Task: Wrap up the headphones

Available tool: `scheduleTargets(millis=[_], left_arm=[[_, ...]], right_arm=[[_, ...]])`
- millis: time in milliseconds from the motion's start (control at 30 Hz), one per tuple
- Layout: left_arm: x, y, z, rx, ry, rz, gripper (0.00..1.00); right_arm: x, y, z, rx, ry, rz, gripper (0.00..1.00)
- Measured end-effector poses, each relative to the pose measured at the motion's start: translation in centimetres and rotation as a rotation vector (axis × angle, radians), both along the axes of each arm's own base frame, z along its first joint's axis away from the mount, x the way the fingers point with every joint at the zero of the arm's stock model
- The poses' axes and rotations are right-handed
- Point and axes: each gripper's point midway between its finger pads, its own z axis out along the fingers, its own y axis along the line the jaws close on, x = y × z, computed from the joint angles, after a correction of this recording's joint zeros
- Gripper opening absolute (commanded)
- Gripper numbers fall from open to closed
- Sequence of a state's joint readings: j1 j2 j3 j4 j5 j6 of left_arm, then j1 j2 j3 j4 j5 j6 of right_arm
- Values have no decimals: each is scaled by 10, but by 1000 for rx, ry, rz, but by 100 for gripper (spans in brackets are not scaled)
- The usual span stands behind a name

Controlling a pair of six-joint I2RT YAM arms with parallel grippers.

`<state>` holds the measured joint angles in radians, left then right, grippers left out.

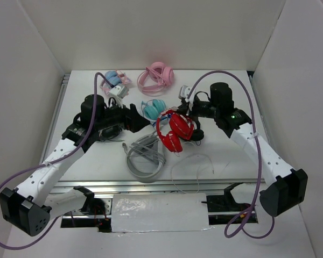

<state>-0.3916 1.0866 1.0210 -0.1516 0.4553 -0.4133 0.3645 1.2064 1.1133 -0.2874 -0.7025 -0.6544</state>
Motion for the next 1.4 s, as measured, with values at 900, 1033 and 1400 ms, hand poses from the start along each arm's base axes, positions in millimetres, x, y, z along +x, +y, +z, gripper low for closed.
scheduleTargets(millis=[900, 1033, 1400], left_arm=[[-18, -23, -30, 218, 15, 12, 59], [-19, -23, -31, 234, 20, 18, 53], [-14, -23, -32, 256, 13, 42, 31]], right_arm=[[-22, 58, -22, -172, 25, 96, 0], [-28, 65, -22, -178, 18, 115, 0], [-28, 81, -8, -212, -18, 116, 0]])
